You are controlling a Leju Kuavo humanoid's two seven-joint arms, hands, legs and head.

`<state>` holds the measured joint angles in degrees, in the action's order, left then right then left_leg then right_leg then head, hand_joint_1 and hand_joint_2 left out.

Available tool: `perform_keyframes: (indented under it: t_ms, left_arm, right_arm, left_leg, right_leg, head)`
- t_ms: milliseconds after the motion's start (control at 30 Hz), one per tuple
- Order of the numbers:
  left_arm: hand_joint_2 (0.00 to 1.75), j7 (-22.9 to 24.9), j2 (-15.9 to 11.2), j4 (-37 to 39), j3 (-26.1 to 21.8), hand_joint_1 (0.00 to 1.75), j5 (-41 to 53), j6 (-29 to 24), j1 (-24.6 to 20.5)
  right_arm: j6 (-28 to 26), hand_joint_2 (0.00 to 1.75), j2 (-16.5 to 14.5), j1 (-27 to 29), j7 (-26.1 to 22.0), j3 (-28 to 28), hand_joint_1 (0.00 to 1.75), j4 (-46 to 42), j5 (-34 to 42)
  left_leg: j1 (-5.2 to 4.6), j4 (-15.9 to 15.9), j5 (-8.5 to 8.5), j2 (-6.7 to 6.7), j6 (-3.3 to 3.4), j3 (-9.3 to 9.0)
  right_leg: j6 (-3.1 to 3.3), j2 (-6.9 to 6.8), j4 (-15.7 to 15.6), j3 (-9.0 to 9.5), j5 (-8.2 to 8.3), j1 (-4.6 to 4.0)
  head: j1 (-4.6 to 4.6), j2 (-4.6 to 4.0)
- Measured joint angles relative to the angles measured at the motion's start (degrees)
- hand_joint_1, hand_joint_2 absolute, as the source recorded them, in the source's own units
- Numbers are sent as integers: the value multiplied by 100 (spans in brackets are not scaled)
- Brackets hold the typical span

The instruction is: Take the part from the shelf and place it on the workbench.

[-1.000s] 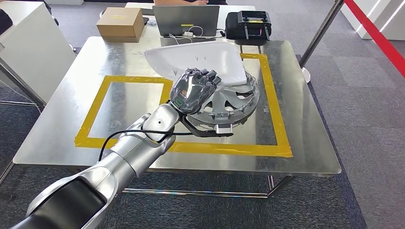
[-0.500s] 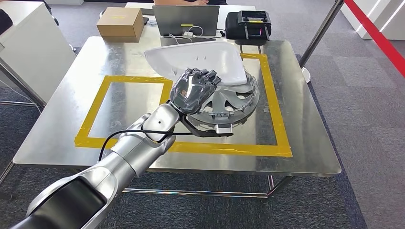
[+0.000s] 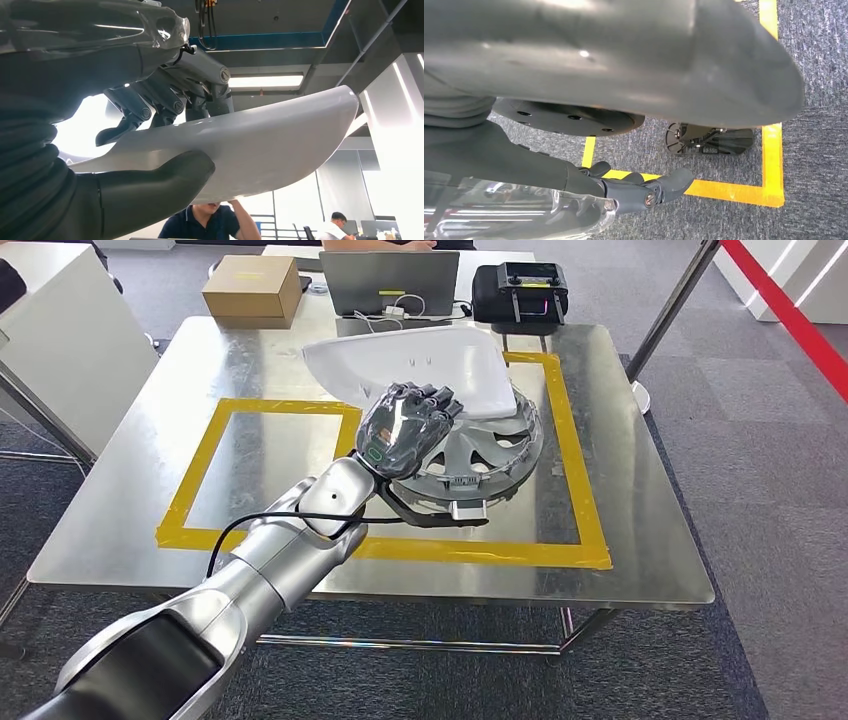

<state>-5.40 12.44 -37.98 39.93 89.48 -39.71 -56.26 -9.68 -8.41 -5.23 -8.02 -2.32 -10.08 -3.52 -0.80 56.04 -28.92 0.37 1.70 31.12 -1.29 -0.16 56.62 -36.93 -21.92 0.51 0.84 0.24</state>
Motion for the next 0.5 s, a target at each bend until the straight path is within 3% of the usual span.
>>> perform_keyframes:
  t_ms: [500]
  left_arm:
    - [175, 0, 0, -1, 1, 175, 0, 0, 0]
  right_arm:
    - [0, 0, 0, 0, 0, 0, 0, 0, 0]
  left_leg:
    - [0, 0, 1, 0, -1, 0]
  right_leg:
    - [0, 0, 2, -1, 0, 0]
  head:
    - [0, 0]
